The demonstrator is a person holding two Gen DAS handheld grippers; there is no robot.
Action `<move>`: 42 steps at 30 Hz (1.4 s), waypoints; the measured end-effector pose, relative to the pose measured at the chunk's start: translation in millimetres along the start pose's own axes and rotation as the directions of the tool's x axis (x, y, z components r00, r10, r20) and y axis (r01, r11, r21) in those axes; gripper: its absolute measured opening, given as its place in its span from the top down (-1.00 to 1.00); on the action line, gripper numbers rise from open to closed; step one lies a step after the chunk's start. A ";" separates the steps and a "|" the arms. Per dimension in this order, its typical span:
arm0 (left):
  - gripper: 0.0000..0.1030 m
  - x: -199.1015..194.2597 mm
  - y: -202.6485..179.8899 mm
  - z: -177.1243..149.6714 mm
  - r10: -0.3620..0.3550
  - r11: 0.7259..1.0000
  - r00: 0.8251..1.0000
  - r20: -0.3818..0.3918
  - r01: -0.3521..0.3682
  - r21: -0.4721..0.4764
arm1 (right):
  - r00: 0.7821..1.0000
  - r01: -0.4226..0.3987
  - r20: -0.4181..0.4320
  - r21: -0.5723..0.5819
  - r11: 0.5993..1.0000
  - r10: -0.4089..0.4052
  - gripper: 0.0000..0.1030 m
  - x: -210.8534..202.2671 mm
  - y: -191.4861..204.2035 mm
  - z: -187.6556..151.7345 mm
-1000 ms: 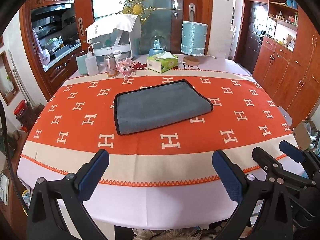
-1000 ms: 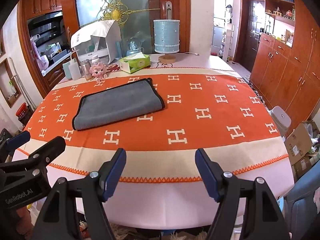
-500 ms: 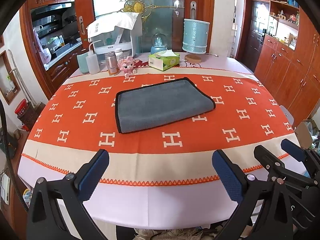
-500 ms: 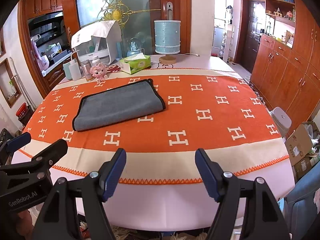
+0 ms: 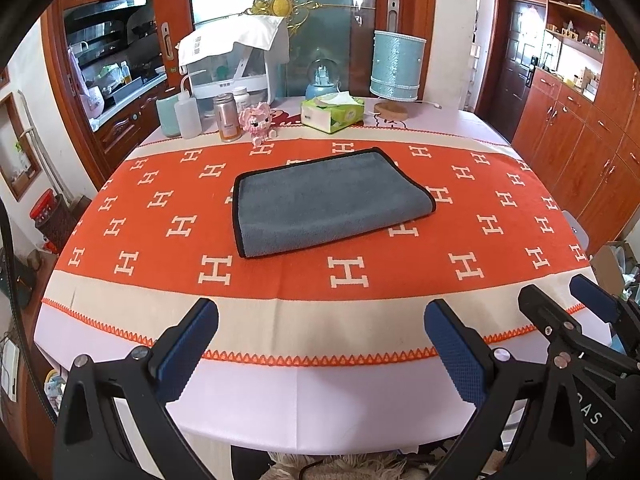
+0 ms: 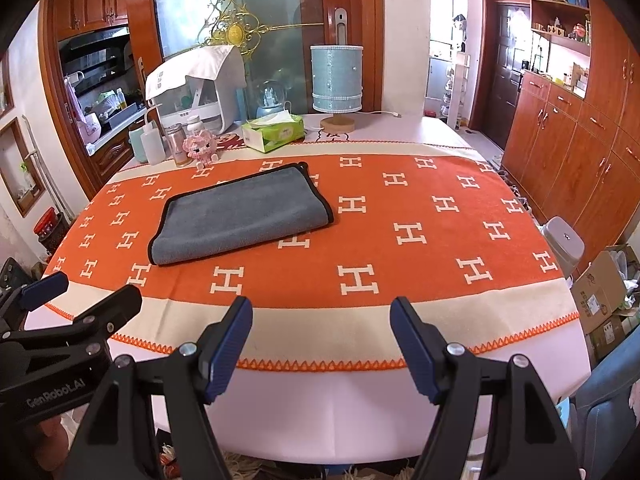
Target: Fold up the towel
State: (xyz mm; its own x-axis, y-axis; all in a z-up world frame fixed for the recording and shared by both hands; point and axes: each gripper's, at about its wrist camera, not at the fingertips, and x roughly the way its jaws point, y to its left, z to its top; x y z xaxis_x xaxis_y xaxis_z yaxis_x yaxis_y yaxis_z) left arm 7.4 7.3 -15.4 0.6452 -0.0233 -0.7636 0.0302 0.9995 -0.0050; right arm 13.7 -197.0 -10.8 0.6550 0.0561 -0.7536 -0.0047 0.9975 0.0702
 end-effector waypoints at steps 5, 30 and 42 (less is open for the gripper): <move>-0.99 0.0 0.6 -0.5 0.000 1.000 1.000 -0.002 0.000 -0.001 | 1.000 -0.003 0.005 -0.002 1.000 0.003 -0.39 -2.1 -0.1 0.3; -0.99 0.9 1.5 -1.3 0.000 1.000 1.000 -0.008 0.000 -0.001 | 1.000 -0.008 -0.004 -0.010 1.000 0.008 -0.39 -1.3 4.0 1.1; -0.99 1.2 2.2 -2.6 0.001 1.000 1.000 -0.009 -0.001 0.000 | 1.000 -0.010 -0.007 -0.010 1.000 0.010 -0.39 1.0 3.9 -1.0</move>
State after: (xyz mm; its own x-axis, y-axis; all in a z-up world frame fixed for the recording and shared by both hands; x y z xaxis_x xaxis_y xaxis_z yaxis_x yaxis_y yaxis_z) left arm 6.2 9.5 -18.1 0.6383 -0.0218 -0.7694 0.0295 0.9996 -0.0039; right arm 13.6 -193.0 -11.9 0.6497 0.0659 -0.7573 -0.0188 0.9973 0.0707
